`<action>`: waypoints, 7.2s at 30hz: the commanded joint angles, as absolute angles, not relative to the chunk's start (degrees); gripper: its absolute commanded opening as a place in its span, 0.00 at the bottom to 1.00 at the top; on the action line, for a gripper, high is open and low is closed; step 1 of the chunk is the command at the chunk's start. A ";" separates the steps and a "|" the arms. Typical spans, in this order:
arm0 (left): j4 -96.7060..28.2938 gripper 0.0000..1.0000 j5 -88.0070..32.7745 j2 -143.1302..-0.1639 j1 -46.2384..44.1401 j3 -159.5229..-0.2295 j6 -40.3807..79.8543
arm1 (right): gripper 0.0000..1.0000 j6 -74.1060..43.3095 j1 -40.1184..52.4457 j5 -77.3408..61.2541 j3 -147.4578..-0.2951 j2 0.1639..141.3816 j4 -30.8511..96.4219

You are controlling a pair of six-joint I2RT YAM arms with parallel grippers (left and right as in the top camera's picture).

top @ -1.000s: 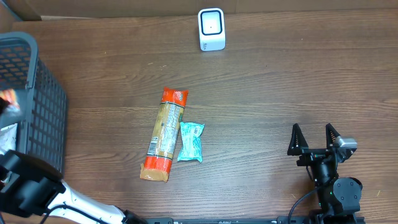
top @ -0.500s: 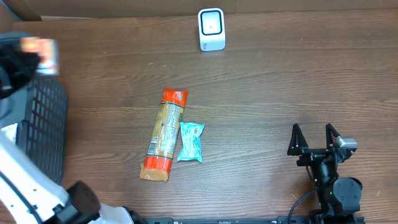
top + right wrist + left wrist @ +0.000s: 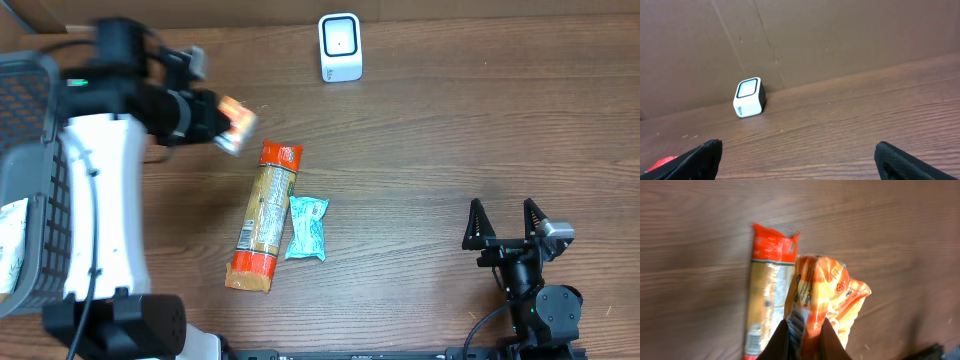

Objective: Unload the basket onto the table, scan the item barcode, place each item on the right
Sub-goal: 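Place the small orange box on the table right of the pouch, then reach the left gripper back into the basket toward the white tube, then grasp the white conditioner tube with the left gripper and lift it, then lower the white tube onto the table left of the pasta bag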

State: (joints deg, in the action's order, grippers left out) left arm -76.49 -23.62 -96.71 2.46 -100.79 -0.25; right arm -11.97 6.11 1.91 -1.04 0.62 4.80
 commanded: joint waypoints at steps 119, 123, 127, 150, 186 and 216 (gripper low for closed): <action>-46.28 0.90 4.49 -116.66 62.24 -91.20 -21.06 | 1.00 -11.94 6.37 2.31 -0.47 0.16 4.62; -46.50 0.86 4.49 -117.97 62.24 -91.20 -21.04 | 1.00 -11.94 6.37 2.31 -0.47 0.16 4.62; -46.50 0.62 3.84 -118.67 62.13 -91.09 -19.79 | 1.00 -11.94 6.37 2.31 -0.47 0.16 4.62; -52.73 0.04 0.95 -121.40 54.35 -94.52 -11.86 | 1.00 -11.94 6.37 2.31 -0.47 0.16 4.62; -80.31 0.05 -13.56 -92.60 19.94 -121.45 1.23 | 1.00 -11.94 6.37 2.28 -0.47 0.16 4.62; -33.50 0.05 -7.16 -92.58 0.93 -49.21 3.20 | 1.00 -11.94 6.37 2.31 -0.47 0.16 4.62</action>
